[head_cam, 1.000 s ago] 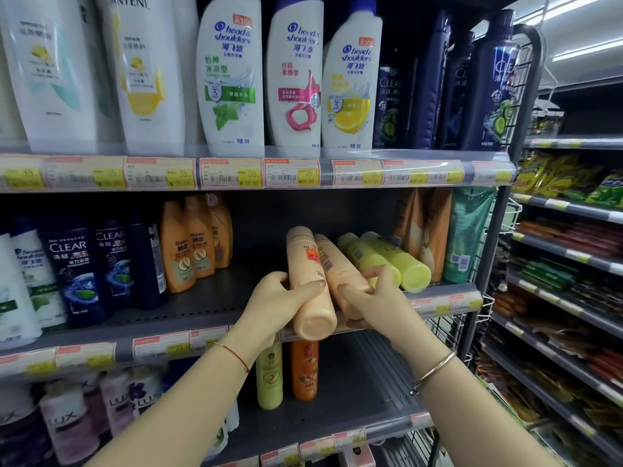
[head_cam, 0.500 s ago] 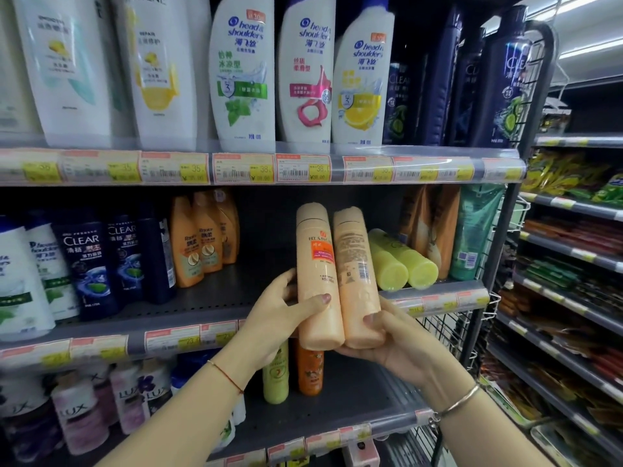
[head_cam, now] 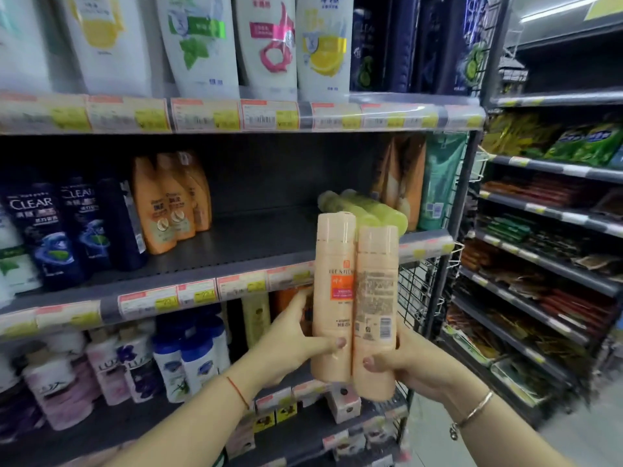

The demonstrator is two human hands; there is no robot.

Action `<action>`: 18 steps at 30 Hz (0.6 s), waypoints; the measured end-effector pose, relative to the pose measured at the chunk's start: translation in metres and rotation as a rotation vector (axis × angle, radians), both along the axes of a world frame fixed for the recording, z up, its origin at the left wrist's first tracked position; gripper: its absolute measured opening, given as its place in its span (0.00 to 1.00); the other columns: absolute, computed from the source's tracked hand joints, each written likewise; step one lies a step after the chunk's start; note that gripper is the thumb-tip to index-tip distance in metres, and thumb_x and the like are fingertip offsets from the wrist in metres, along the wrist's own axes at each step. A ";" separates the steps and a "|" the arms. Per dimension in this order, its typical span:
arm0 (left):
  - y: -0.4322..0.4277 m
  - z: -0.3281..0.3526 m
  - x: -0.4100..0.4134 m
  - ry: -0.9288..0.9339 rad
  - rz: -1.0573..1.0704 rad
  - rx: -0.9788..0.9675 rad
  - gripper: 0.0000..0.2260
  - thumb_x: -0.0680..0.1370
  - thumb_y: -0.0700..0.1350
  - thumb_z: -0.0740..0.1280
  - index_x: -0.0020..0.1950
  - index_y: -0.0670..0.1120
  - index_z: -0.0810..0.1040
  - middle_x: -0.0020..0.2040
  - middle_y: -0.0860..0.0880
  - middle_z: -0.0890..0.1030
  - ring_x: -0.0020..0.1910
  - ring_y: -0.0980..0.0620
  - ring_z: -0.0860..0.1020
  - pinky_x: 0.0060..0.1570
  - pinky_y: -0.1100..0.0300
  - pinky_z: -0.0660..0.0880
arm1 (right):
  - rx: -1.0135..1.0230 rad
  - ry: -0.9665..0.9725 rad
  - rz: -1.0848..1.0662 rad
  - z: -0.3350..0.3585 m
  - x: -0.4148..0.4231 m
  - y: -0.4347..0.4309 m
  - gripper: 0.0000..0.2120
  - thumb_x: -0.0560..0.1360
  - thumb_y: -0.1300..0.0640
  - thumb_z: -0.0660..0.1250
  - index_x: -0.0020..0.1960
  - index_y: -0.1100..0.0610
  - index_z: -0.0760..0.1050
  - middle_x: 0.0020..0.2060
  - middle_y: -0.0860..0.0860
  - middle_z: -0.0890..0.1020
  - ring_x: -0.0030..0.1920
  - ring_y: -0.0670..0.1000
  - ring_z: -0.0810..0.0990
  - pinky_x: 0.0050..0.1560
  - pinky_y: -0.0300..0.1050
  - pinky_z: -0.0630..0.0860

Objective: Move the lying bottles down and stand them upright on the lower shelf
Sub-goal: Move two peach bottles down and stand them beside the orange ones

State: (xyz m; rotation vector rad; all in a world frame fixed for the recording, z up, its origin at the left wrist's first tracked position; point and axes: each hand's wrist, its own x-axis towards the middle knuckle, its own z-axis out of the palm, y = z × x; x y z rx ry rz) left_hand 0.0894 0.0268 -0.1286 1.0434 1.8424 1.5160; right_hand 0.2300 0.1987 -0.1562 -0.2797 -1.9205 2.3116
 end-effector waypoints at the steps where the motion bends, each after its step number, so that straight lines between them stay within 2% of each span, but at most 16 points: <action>1: 0.003 -0.008 0.002 0.011 -0.007 -0.010 0.36 0.65 0.42 0.79 0.61 0.67 0.65 0.62 0.57 0.77 0.62 0.58 0.76 0.63 0.50 0.75 | 0.032 -0.004 -0.003 -0.008 0.003 0.002 0.43 0.63 0.75 0.74 0.72 0.57 0.60 0.64 0.63 0.77 0.64 0.63 0.77 0.65 0.65 0.72; 3: 0.011 -0.025 0.003 0.012 -0.025 -0.027 0.39 0.64 0.43 0.80 0.66 0.64 0.63 0.63 0.56 0.77 0.62 0.58 0.76 0.64 0.50 0.74 | 0.112 -0.028 -0.053 -0.019 0.008 0.005 0.44 0.62 0.74 0.75 0.71 0.55 0.61 0.62 0.59 0.80 0.63 0.60 0.78 0.64 0.62 0.74; 5: 0.020 -0.042 0.003 0.006 -0.042 -0.039 0.41 0.65 0.42 0.79 0.71 0.59 0.61 0.62 0.57 0.77 0.62 0.60 0.75 0.65 0.54 0.74 | 0.166 -0.055 -0.098 -0.029 0.011 0.009 0.40 0.62 0.72 0.75 0.68 0.54 0.65 0.58 0.55 0.83 0.60 0.56 0.81 0.60 0.54 0.78; 7: 0.030 -0.059 0.002 -0.005 -0.046 -0.051 0.42 0.66 0.40 0.79 0.71 0.59 0.60 0.62 0.58 0.76 0.62 0.62 0.74 0.64 0.56 0.73 | 0.200 -0.057 -0.100 -0.041 0.013 0.015 0.37 0.60 0.68 0.77 0.66 0.56 0.68 0.56 0.55 0.84 0.58 0.55 0.82 0.56 0.51 0.78; 9: 0.040 -0.078 -0.001 -0.008 -0.034 -0.063 0.42 0.66 0.38 0.78 0.70 0.61 0.59 0.63 0.58 0.75 0.62 0.62 0.74 0.65 0.56 0.72 | 0.207 -0.082 -0.109 -0.060 0.014 0.026 0.39 0.58 0.64 0.80 0.66 0.56 0.68 0.54 0.54 0.85 0.56 0.55 0.83 0.56 0.51 0.78; 11: 0.048 -0.095 -0.004 0.008 -0.030 -0.078 0.41 0.67 0.38 0.78 0.68 0.64 0.58 0.62 0.61 0.74 0.60 0.65 0.73 0.64 0.59 0.70 | 0.186 -0.106 -0.130 -0.083 0.016 0.039 0.41 0.57 0.62 0.82 0.66 0.55 0.68 0.52 0.55 0.85 0.56 0.57 0.83 0.59 0.56 0.78; 13: 0.055 -0.109 -0.008 0.037 -0.028 -0.099 0.41 0.67 0.38 0.77 0.66 0.66 0.58 0.60 0.65 0.73 0.57 0.69 0.73 0.59 0.65 0.71 | 0.116 -0.115 -0.155 -0.105 0.017 0.052 0.41 0.56 0.63 0.81 0.66 0.53 0.68 0.55 0.58 0.83 0.58 0.60 0.81 0.62 0.59 0.76; 15: 0.062 -0.121 -0.012 0.079 -0.028 -0.100 0.40 0.67 0.38 0.77 0.65 0.67 0.58 0.59 0.67 0.74 0.56 0.72 0.74 0.54 0.69 0.72 | 0.043 -0.094 -0.154 -0.121 0.018 0.064 0.41 0.57 0.64 0.78 0.66 0.51 0.68 0.57 0.60 0.81 0.59 0.61 0.79 0.63 0.58 0.75; 18: 0.076 -0.135 -0.017 0.134 0.013 -0.102 0.38 0.66 0.39 0.77 0.67 0.63 0.61 0.59 0.64 0.75 0.58 0.67 0.75 0.57 0.65 0.72 | -0.023 -0.059 -0.130 -0.135 0.012 0.080 0.40 0.58 0.66 0.74 0.67 0.51 0.67 0.58 0.60 0.80 0.59 0.59 0.79 0.62 0.56 0.74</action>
